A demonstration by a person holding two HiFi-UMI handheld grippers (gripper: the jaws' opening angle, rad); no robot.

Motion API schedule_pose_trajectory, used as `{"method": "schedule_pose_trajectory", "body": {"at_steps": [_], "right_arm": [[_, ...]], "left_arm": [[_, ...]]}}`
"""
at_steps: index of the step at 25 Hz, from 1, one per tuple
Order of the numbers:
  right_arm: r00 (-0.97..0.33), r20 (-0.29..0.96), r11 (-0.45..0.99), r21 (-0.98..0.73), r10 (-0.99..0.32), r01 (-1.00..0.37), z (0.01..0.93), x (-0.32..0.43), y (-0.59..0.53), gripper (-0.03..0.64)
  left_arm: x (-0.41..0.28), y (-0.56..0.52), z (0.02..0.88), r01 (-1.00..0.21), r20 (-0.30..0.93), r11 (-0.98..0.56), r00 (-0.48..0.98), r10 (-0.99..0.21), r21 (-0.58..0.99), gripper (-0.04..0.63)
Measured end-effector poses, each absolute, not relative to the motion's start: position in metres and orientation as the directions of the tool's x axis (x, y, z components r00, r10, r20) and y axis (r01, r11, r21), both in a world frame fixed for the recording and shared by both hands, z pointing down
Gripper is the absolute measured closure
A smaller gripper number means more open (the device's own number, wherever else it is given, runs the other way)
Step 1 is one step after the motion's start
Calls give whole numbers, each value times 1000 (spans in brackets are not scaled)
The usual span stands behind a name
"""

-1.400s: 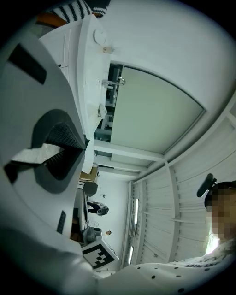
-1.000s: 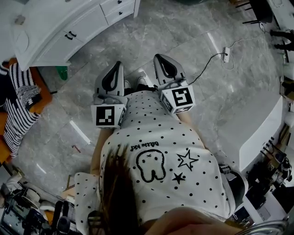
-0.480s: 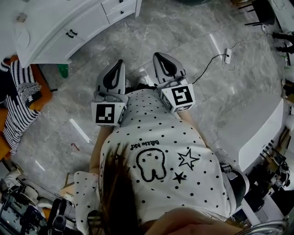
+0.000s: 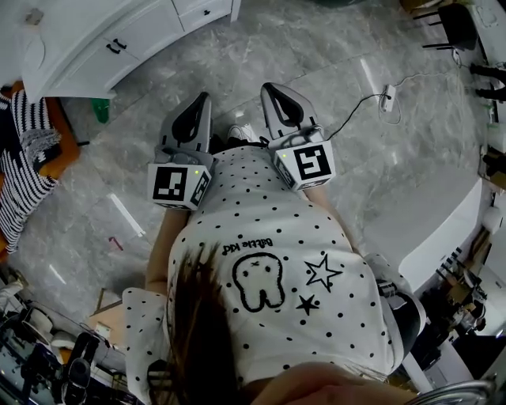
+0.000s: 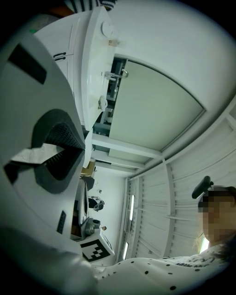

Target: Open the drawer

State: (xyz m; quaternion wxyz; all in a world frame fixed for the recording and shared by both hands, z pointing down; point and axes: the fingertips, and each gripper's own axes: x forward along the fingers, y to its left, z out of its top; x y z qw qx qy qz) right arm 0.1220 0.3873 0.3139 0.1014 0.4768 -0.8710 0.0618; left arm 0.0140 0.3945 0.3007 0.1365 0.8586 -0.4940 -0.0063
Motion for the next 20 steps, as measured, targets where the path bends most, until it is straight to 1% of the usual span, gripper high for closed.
{"method": "schedule_pose_trajectory", "body": {"at_steps": [4,13,20], "right_arm": [[-530,240,540,-27,-814,-841,314,123,388,601],[-538,243,546,-38,-807,-837,311,122,389,601],[-530,242,539,-32,-813,-842,290,118,367,601]], "left_arm": [[6,398,306,-858,139,-431,480,-866,280,591],[-2,397,304,-871,149,-392,447,-882,296,591],[-6,373,278,-866,127,-413,461,-878,281,591]]}}
